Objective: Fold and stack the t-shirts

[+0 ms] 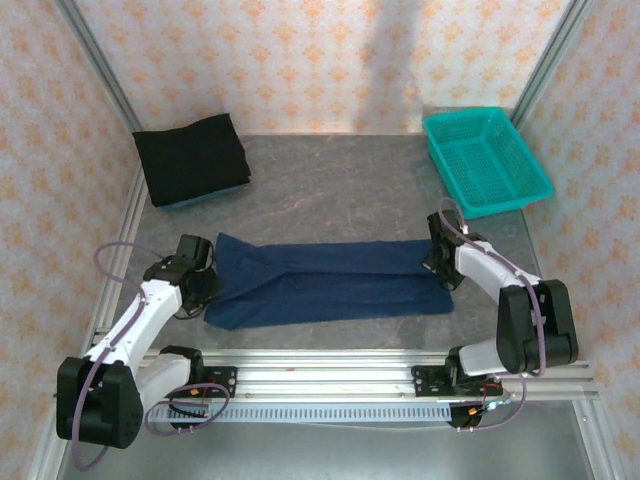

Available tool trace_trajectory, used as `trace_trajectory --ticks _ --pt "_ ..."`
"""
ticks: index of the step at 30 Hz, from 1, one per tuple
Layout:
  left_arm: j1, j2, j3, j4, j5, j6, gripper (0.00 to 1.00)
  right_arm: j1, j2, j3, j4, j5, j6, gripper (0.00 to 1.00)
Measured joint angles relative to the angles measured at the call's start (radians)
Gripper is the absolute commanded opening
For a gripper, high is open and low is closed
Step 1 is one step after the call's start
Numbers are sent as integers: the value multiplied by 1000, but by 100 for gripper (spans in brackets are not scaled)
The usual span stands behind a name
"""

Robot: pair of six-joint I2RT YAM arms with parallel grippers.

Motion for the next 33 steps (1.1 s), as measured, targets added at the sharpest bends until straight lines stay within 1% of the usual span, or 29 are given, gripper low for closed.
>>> trace_trajectory --ticks 2,3,4,5,6,8,9,12,15,16,18,20,21,24,26,29,33 --pt "0 8 -23 11 0 -17 6 0 11 -1 0 0 7 5" --pt "0 14 -30 12 0 -25 10 0 19 -1 1 1 11 9" --pt "0 24 -36 12 -1 -35 18 0 30 -1 1 0 14 19" --pt "0 32 -40 11 -1 -45 29 0 41 -1 2 3 18 29" --pt "0 39 -43 10 -5 -57 36 0 50 -1 3 2 22 37" --pt "0 41 -43 6 -14 -75 51 0 61 -1 3 2 25 50" --pt "0 36 -41 2 -21 -81 56 -1 61 0 2 2 26 55" --pt "-8 -8 -11 -34 -28 -96 65 -1 53 0 -6 0 34 65" --pt "-35 -82 75 -66 -32 -106 72 -1 14 2 -27 -23 38 75" --pt "-51 -101 112 -66 -32 -106 73 -1 -10 3 -34 -39 34 76" --pt "-91 -117 188 -52 -27 -85 73 -1 -66 6 -34 -86 19 83" --pt "-119 -90 256 -40 -17 -46 73 2 -135 7 -22 -153 -11 90" --pt "-124 -63 286 -39 -3 -16 73 6 -170 7 -12 -183 -28 91" --pt "-125 72 372 -47 36 90 69 25 -265 8 26 -285 -88 92" --pt "-125 200 425 -68 53 166 63 40 -303 11 40 -346 -130 93" --pt "-125 372 470 -97 69 267 55 58 -320 15 50 -414 -175 93" --pt "-125 511 504 -139 75 360 51 67 -320 15 52 -467 -202 93"
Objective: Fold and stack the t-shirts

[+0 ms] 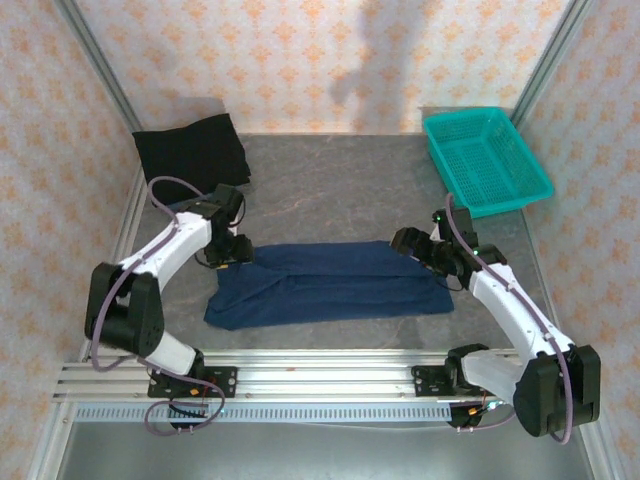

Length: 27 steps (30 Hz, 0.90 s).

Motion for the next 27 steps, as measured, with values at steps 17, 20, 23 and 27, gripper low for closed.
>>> trace_trajectory --ticks 17,20,23,27 --pt "-35 208 122 -13 4 150 39 6 1 0 12 -23 -14 93" --pt "-37 215 123 -14 3 158 31 6 3 0 12 -23 -14 93" --pt "-41 215 123 -18 5 159 19 6 3 1 12 -21 -15 93" --pt "-45 213 116 -23 5 161 7 6 9 13 12 -13 -18 93"
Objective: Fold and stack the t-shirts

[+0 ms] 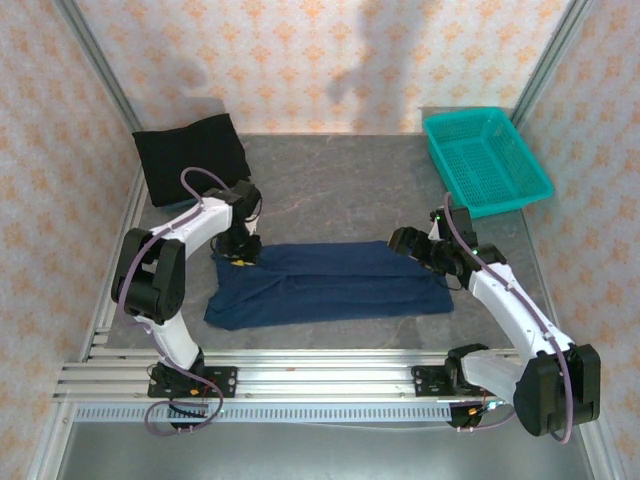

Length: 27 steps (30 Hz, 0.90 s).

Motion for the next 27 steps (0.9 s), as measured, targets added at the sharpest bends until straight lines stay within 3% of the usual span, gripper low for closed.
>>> trace_trajectory --ticks 7,18,27 --pt "-20 -109 -72 -8 8 -32 3 0 29 40 7 13 -12 94" --pt "-206 -375 -254 -10 37 -180 3 0 144 85 13 54 -21 94" --pt "-322 -426 -334 -30 13 -340 4 -29 305 104 -21 152 14 93"
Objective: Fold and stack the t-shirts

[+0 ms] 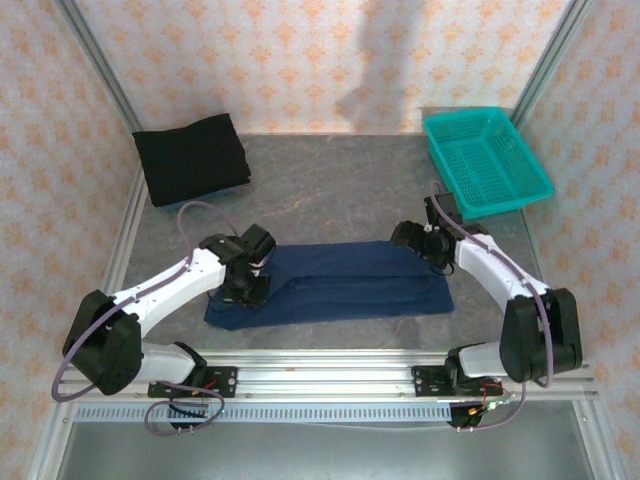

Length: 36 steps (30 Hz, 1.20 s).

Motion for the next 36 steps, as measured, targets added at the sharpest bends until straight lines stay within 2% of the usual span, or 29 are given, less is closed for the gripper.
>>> trace_trajectory --ticks 3,6,8,12,15,17,18,25,30,36 --pt "-34 0 -29 9 -10 -57 5 -17 48 8 -17 27 10 92" --pt "-45 0 -55 33 -10 -103 18 -23 80 14 -25 42 13 92" --pt "-45 0 -66 44 -8 -125 21 -23 87 16 -28 46 14 92" --pt "-64 -32 -69 105 43 -156 10 -23 91 16 -29 50 13 92" --pt "-82 -86 -58 160 93 -174 10 -23 91 16 -29 52 14 91" --pt "-87 -99 -32 164 98 -188 26 -23 92 16 -29 52 14 91" --pt "-87 -100 -15 154 89 -197 30 -23 93 16 -29 52 14 91" --pt "-87 -105 -5 47 -1 -289 48 -24 93 16 -29 47 13 91" --pt "-87 -162 -113 37 -19 -415 50 -24 93 16 -29 34 13 91" --pt "-87 -165 -126 48 -48 -492 50 -24 93 16 -29 20 12 91"
